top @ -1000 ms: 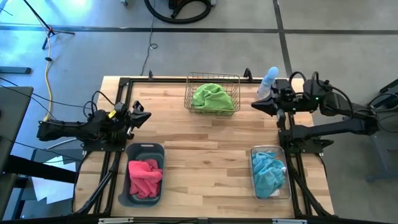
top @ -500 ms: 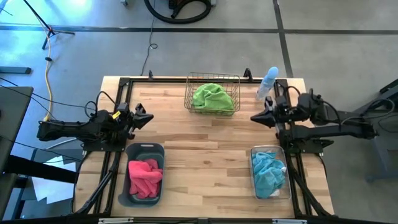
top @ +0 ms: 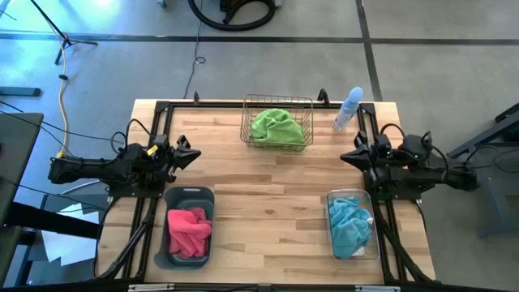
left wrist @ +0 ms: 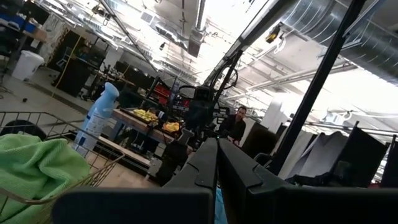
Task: Sort microfiber towel by color & place in baskets
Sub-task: Return to Home Position
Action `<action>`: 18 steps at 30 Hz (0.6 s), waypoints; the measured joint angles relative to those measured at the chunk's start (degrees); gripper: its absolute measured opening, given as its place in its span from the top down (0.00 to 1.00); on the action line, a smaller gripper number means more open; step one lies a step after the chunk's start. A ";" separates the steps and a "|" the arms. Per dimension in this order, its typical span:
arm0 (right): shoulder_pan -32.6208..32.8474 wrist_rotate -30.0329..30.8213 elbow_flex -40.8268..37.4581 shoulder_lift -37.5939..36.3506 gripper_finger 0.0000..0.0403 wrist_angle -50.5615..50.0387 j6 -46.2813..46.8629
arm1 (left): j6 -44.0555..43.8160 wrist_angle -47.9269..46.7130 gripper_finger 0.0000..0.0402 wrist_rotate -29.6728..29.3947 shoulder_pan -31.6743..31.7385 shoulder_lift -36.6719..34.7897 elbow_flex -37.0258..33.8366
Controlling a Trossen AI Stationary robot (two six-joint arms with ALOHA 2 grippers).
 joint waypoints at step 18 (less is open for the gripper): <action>0.02 -0.90 -20.20 -1.89 1.00 31.26 3.36 | 0.07 -0.04 1.00 0.02 0.00 0.00 0.00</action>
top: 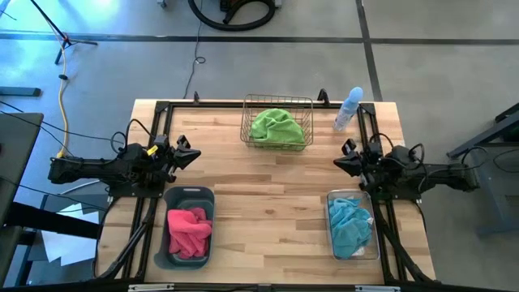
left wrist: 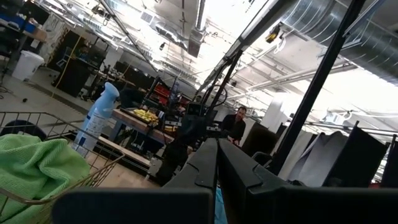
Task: Sort microfiber towel by color & place in baskets
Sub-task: Return to Home Position
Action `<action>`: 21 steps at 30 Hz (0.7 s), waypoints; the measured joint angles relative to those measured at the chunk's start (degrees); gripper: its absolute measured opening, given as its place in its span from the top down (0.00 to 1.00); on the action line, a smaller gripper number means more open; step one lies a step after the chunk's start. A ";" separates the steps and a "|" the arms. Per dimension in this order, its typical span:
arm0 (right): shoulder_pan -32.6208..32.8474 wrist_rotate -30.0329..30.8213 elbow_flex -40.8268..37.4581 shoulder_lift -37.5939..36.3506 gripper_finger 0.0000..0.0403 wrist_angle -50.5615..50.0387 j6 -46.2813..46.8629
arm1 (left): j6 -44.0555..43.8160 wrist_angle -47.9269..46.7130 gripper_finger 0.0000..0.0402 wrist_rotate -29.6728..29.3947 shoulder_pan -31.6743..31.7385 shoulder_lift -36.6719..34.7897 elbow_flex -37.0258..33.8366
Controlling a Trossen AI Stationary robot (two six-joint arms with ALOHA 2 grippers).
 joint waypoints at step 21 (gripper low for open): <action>0.00 7.15 -0.96 0.12 1.00 -24.67 -8.94 | 0.00 0.00 1.00 0.02 0.01 0.00 0.00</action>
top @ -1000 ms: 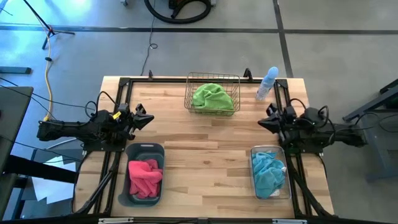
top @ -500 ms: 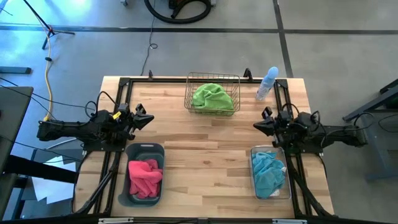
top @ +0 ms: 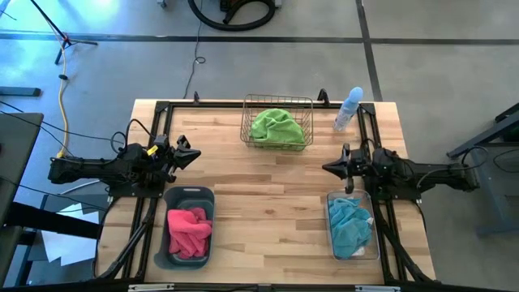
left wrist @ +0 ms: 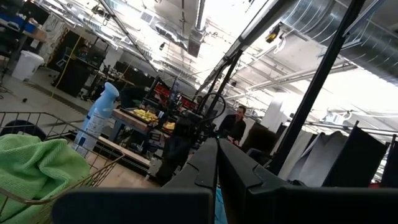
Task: Sort microfiber towel by color & place in baskets
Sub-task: Return to Home Position
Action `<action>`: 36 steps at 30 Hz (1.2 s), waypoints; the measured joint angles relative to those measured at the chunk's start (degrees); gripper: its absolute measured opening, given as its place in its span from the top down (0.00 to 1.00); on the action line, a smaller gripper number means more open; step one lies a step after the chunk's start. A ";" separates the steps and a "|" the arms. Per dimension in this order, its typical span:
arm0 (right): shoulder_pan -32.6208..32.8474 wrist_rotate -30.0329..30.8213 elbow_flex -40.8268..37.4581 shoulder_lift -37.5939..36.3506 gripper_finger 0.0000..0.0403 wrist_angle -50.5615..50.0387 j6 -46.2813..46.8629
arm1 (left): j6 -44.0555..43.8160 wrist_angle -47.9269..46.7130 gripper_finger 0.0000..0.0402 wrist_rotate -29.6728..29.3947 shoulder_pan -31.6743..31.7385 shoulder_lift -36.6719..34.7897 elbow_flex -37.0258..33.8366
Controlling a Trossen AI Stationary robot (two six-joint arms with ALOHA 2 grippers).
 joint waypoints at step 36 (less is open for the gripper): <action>0.00 0.89 0.02 0.70 1.00 -0.24 4.00 | 0.41 -6.09 1.00 0.07 -0.91 -5.98 0.01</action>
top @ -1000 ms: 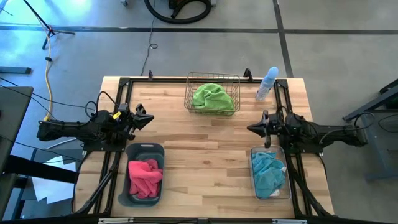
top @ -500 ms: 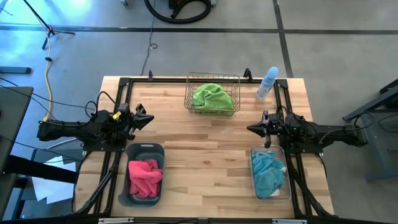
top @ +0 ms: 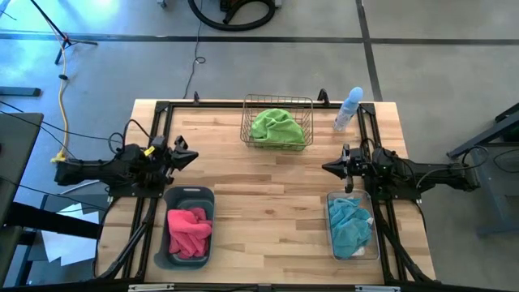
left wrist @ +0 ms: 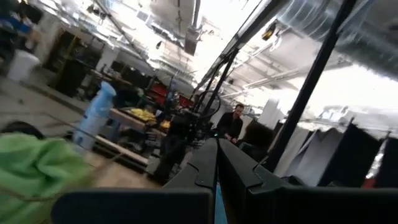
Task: Sort microfiber towel by color & place in baskets
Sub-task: Return to Home Position
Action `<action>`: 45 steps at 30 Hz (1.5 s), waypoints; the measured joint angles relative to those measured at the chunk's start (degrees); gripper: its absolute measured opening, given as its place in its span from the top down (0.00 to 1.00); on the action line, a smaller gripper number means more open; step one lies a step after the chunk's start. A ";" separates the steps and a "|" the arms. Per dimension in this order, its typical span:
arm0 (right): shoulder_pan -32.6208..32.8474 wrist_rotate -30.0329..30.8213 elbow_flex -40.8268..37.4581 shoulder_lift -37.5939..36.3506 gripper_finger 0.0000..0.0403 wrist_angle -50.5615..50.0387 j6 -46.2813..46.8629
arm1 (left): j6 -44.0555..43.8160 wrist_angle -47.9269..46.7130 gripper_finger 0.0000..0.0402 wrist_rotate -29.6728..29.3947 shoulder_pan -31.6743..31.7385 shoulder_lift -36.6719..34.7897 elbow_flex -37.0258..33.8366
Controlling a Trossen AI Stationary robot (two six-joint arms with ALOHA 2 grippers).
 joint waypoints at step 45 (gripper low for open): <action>0.00 0.02 0.00 0.01 1.00 -0.01 0.00 | 16.64 -25.11 1.00 -2.25 3.80 -5.87 0.01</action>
